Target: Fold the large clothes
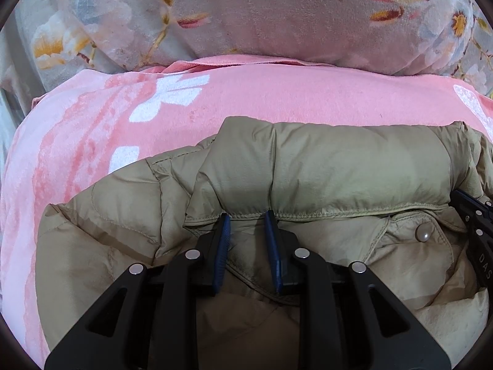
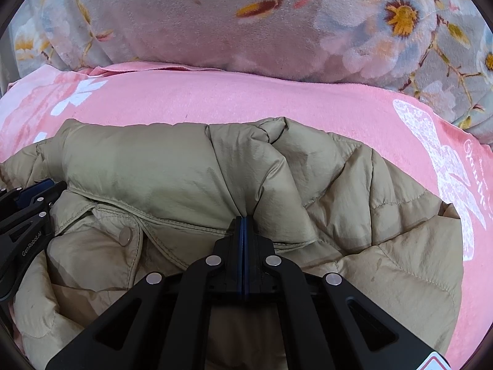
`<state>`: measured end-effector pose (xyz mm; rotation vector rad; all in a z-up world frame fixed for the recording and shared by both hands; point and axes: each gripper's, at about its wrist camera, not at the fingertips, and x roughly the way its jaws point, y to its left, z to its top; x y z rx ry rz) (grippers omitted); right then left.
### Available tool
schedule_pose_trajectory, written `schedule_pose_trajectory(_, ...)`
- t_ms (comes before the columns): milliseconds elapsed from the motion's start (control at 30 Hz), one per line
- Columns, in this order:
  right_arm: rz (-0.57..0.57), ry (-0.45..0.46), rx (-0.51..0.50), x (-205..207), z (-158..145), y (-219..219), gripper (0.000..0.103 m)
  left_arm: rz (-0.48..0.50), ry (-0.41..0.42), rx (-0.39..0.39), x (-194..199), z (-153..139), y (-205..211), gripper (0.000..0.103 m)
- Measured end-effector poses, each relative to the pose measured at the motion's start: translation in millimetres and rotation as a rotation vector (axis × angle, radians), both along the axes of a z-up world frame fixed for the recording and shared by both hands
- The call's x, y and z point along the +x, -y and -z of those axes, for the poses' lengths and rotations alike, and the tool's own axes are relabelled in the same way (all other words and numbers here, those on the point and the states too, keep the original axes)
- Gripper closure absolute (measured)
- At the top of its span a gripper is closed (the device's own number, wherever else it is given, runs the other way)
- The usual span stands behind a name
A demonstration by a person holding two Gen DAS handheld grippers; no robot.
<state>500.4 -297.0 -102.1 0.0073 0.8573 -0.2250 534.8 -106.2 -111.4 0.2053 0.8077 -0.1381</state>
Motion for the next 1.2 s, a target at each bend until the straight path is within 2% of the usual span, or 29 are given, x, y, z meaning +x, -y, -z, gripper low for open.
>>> schedule_pose_trajectory(233,-0.004,0.010,0.037,-1.0,-0.7,4.0,0.103,-0.004,0.010,0.031,-0.1,-0.1,3.5,0.080)
schedule_pose_trajectory(333,-0.006,0.004,0.187,-20.2,-7.0,21.3,0.103,-0.012,0.007,0.038,-7.3,-4.2,-1.0,0.077)
schedule_pose_trajectory(367,0.019,-0.008,0.282,-43.5,-15.1,29.6,0.101,-0.020,-0.005,0.028,-16.0,-9.3,-6.8,0.076)
schedule_pose_trajectory(400,0.025,0.009,0.342,-65.2,-22.4,33.3,0.094,-0.023,-0.020,-0.027,-35.1,-21.0,-19.6,0.064)
schedule_pose_trajectory(433,0.022,0.035,0.392,-96.9,-32.0,37.9,0.083,0.009,-0.026,-0.117,-59.1,-33.9,-35.6,0.045)
schedule_pose_trajectory(467,0.019,0.057,0.410,-142.0,-42.7,43.4,0.075,0.030,-0.025,-0.168,-75.7,-41.5,-46.7,0.035)
schedule_pose_trajectory(500,0.020,0.073,0.398,-175.4,-48.0,46.2,0.061,0.049,-0.024,-0.222,-103.8,-51.1,-65.8,0.025)
schedule_pose_trajectory(533,0.031,0.094,0.372,-217.9,-52.9,50.2,0.050,0.058,-0.024,-0.259,-133.1,-58.1,-87.6,0.022)
schedule_pose_trajectory(600,0.074,0.095,0.325,-289.6,-55.7,58.2,0.044,0.063,-0.053,-0.286,-173.5,-61.2,-120.8,0.020)
schedule_pose_trajectory(700,0.149,0.073,0.339,-389.2,-51.4,74.1,0.042,0.009,-0.139,-0.314,-233.1,-49.3,-176.7,0.020)
schedule_pose_trajectory(767,0.207,0.071,0.379,-442.2,-44.2,81.2,0.040,-0.020,-0.180,-0.352,-261.6,-39.5,-202.6,0.020)
schedule_pose_trajectory(833,0.236,0.070,0.421,-474.4,-36.0,81.4,0.039,-0.056,-0.225,-0.404,-298.2,-25.5,-232.1,0.020)
schedule_pose_trajectory(900,0.235,0.073,0.467,-501.4,-26.8,73.4,0.039,-0.089,-0.243,-0.437,-326.3,-15.3,-249.9,0.020)
schedule_pose_trajectory(1000,0.230,0.079,0.491,-517.5,-15.3,62.6,0.036,-0.113,-0.261,-0.484,-360.0,0.1,-265.9,0.020)
schedule_pose_trajectory(1133,0.246,0.072,0.618,-521.5,6.0,55.3,0.036,-0.138,-0.272,-0.532,-377.8,12.6,-271.4,0.020)
schedule_pose_trajectory(1200,0.247,0.084,0.664,-521.4,13.5,49.6,0.034,-0.144,-0.250,-0.529,-382.7,13.3,-269.6,0.020)
